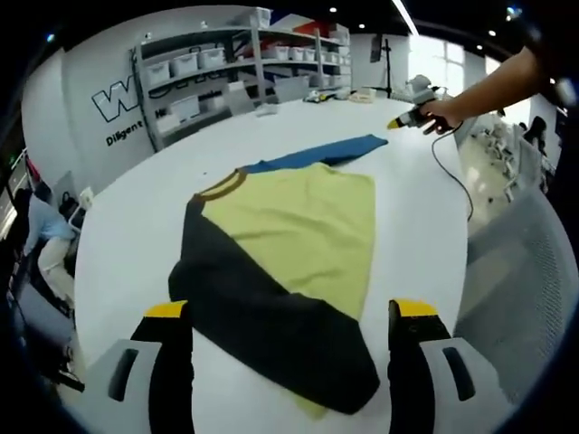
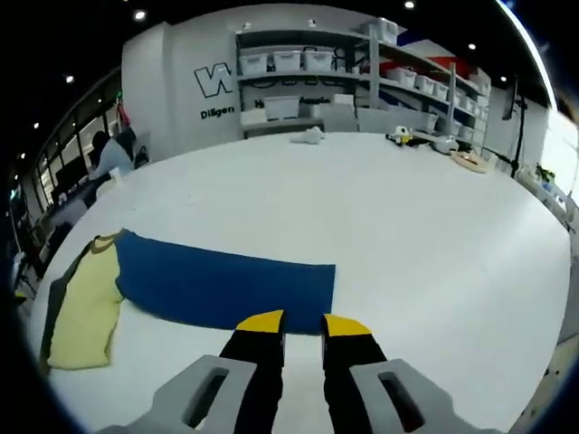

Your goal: Fold the garment on the visible template until the final outline fits inside the template.

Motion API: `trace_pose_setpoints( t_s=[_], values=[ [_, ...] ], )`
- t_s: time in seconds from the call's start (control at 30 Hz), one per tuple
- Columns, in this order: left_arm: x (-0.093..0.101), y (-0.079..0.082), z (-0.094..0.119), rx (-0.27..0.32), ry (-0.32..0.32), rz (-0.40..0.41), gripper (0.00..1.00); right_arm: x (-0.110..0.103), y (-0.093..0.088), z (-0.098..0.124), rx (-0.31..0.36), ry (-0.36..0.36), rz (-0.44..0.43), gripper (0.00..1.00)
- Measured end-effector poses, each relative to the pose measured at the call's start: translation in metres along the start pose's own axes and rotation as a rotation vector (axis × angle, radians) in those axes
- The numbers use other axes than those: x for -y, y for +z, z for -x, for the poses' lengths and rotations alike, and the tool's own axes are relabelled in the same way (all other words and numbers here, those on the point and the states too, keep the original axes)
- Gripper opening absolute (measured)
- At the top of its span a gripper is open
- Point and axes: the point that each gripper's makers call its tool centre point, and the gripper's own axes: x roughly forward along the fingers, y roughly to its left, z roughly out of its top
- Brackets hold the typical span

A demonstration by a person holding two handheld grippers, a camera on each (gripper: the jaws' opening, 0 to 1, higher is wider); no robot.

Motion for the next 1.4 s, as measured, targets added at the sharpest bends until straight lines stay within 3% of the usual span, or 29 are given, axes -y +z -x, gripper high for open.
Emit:
trace_pose_setpoints(
  t_s=[0.13, 0.27, 0.53, 0.7, 0.83, 0.9, 1.0, 1.23, 1.4],
  values=[
    [0.004, -0.006, 0.000, -0.007, -0.015, -0.008, 0.85, -0.004, 0.004, 0.004, 0.010, 0.019, 0.012, 0.11],
    [0.013, -0.016, 0.000, -0.032, -0.049, -0.067, 0.83, -0.018, 0.011, 0.014, 0.028, 0.053, 0.062, 0.15],
    [0.033, -0.036, 0.000, -0.064, -0.112, -0.102, 0.74, -0.047, 0.019, 0.028, 0.067, 0.158, 0.079, 0.38],
    [0.043, -0.047, 0.001, -0.090, -0.151, -0.174, 0.69, -0.071, 0.022, 0.044, 0.098, 0.232, 0.121, 0.53],
    [0.051, -0.056, 0.003, -0.107, -0.188, -0.214, 0.62, -0.088, 0.022, 0.057, 0.119, 0.286, 0.128, 0.62],
    [0.054, -0.066, 0.005, -0.143, -0.205, -0.242, 0.58, -0.094, 0.022, 0.063, 0.131, 0.298, 0.150, 0.67],
    [0.061, -0.074, 0.005, -0.164, -0.243, -0.278, 0.52, -0.101, 0.022, 0.070, 0.139, 0.326, 0.137, 0.69],
    [0.069, -0.088, 0.006, -0.198, -0.296, -0.338, 0.36, -0.126, 0.019, 0.093, 0.177, 0.419, 0.245, 0.79],
    [0.066, -0.095, 0.003, -0.216, -0.285, -0.402, 0.29, -0.142, 0.013, 0.111, 0.189, 0.488, 0.281, 0.83]
  ],
)
